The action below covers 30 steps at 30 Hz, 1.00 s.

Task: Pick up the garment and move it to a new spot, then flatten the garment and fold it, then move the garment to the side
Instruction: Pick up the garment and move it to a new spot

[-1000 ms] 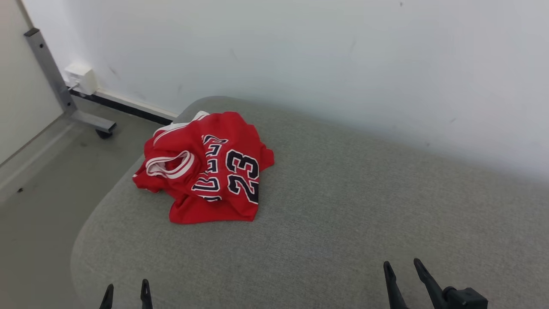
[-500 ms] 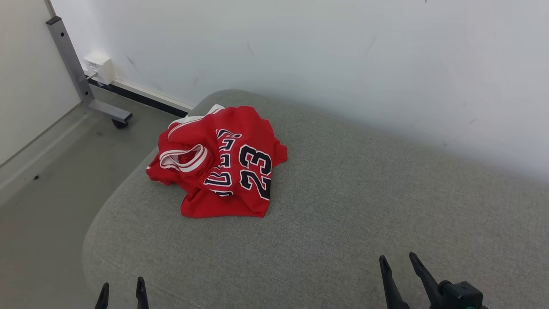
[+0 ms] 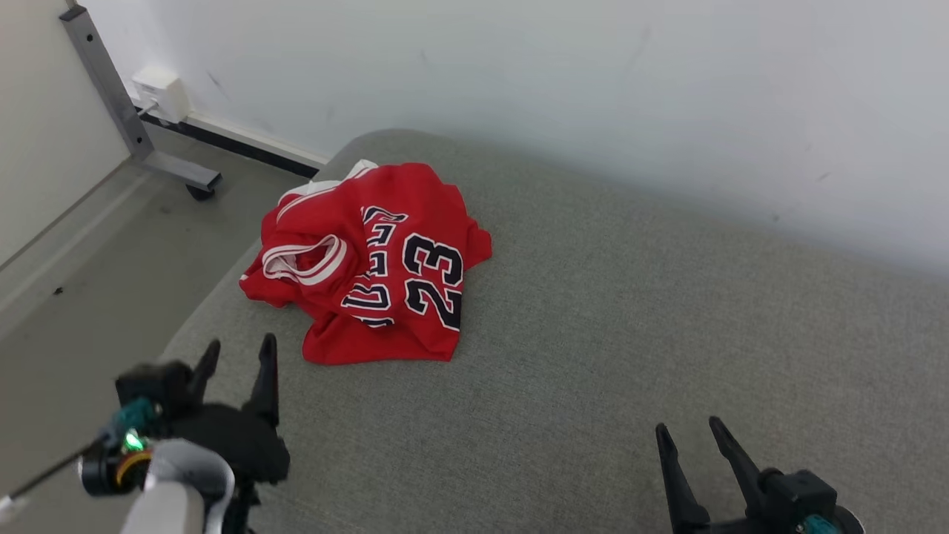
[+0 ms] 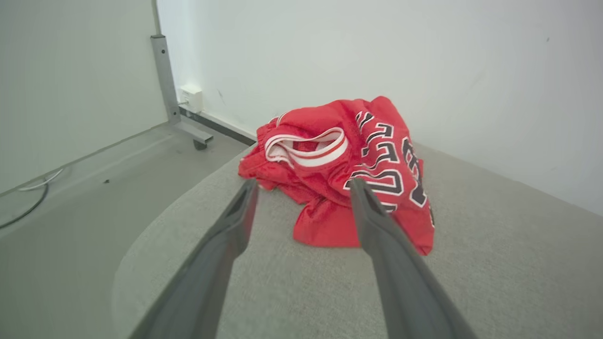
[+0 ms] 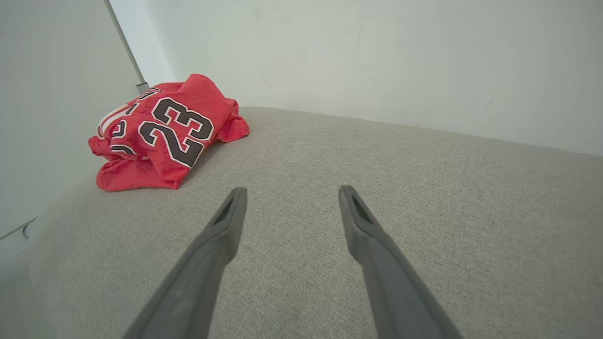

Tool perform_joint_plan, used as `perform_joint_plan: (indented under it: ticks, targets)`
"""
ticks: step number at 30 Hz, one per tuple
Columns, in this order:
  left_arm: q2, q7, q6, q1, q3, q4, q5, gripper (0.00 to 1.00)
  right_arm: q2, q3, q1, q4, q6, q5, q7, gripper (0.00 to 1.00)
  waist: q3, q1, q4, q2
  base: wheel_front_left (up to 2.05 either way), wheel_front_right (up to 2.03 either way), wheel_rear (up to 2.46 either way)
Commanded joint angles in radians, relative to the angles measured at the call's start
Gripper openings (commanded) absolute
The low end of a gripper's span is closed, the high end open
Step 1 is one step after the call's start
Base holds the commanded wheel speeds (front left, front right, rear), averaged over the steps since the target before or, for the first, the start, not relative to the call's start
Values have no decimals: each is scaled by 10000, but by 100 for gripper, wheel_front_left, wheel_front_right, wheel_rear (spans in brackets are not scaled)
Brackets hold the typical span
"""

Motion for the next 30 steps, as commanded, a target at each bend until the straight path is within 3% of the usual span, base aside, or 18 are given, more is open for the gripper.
perform_joint_plan:
  ticks: [1, 7, 11, 13, 16, 19, 21, 30]
  targets:
    - [223, 94, -20, -468, 30, 83, -16, 100, -8, 54, -225, -133, -21, -122, 67, 100, 975, -2, -759, -1, 0, 0, 0]
    - [984, 1331, -142, -2456, 332, 671, -1246, 100, -26, 207, -858, -739, -21, -483, 407, 100, 2399, -2, -2103, -1, 0, 0, 0]
    - [1586, 2895, -163, -3372, 736, 700, -2243, 100, -123, 54, -1147, -1073, -21, -595, 459, 100, 3283, -2, -2773, -1, 0, 0, 0]
    - [1555, 3761, -88, -3864, 1213, 577, -3080, 100, -105, -41, -1260, -1219, -21, -606, 428, 100, 3678, -2, -3041, -1, 0, 0, 0]
    - [2173, 4922, 251, -4226, 1494, 284, -3345, 100, -85, -143, -1431, -1207, -21, -520, 323, 100, 4096, -2, -3357, -1, 0, 0, 0]
    - [2262, 5938, 770, -4530, 1941, -59, -4000, 100, -48, 39, -1646, -1088, -21, -432, 177, 100, 4345, -2, -3698, -1, 0, 0, 0]
    - [2658, 6528, 1093, -4475, 2084, -362, -3997, 100, -44, 129, -1784, -986, -21, -341, 58, 100, 4439, -2, -3929, -1, 0, 0, 0]
    - [3386, 8227, 2231, -3629, 2366, -1414, -3900, 100, -2, 351, -2142, -567, -21, 9, -300, 100, 4630, -2, -4679, -1, 0, 0, 0]
